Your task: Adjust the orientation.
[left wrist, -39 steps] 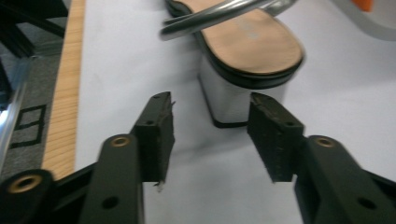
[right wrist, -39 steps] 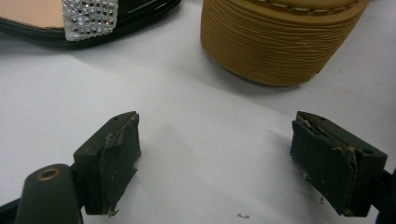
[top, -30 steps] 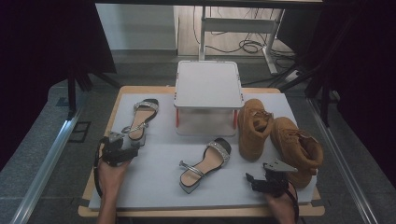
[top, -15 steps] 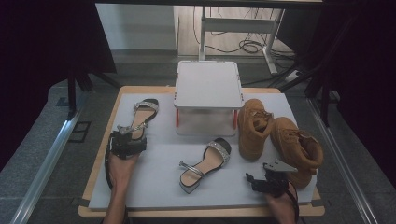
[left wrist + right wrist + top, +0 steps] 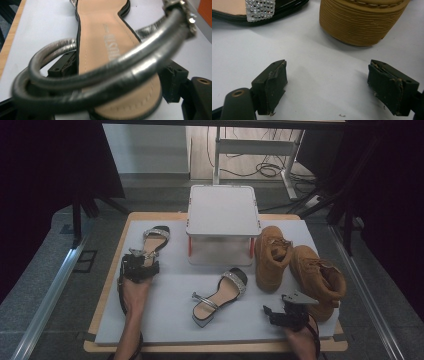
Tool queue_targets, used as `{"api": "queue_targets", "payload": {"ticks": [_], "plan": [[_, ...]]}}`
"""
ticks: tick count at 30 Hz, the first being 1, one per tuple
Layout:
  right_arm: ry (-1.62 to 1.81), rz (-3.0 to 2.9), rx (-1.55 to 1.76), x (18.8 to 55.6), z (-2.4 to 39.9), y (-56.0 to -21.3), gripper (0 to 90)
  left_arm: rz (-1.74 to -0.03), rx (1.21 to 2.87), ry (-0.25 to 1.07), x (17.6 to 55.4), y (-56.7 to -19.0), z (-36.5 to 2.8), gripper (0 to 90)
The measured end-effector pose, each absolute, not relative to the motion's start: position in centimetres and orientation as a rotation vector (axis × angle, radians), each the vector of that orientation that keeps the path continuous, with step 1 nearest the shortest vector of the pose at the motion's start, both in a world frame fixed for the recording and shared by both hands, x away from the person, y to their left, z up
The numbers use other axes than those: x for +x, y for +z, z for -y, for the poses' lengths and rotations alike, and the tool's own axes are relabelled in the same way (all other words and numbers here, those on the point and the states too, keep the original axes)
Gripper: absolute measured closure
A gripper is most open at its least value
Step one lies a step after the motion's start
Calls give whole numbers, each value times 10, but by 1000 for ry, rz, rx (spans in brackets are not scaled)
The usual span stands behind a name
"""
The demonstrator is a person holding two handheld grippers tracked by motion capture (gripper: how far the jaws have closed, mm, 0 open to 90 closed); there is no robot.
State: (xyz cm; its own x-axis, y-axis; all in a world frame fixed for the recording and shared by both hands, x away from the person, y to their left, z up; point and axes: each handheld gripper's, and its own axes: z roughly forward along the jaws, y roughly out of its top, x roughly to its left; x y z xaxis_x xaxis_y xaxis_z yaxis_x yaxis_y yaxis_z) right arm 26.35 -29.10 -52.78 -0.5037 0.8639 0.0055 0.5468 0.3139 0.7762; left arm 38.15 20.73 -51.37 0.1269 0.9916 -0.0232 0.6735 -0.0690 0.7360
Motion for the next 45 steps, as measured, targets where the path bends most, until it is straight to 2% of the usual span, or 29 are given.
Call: {"api": "queue_targets", "payload": {"ticks": [15, 18, 21, 45], "plan": [[1041, -2171, 1253, 263, 291, -528, 160, -1675, 1774, 654, 399, -519, -208, 297], [1041, -2171, 1253, 263, 291, -528, 160, -1683, 1761, 652, 399, -518, -210, 363], [1041, -2171, 1253, 263, 291, -528, 160, -1683, 1764, 657, 398, -518, -212, 378], [1039, -2172, 1252, 263, 291, -528, 160, -1595, 1762, 660, 379, -508, -217, 390]]}}
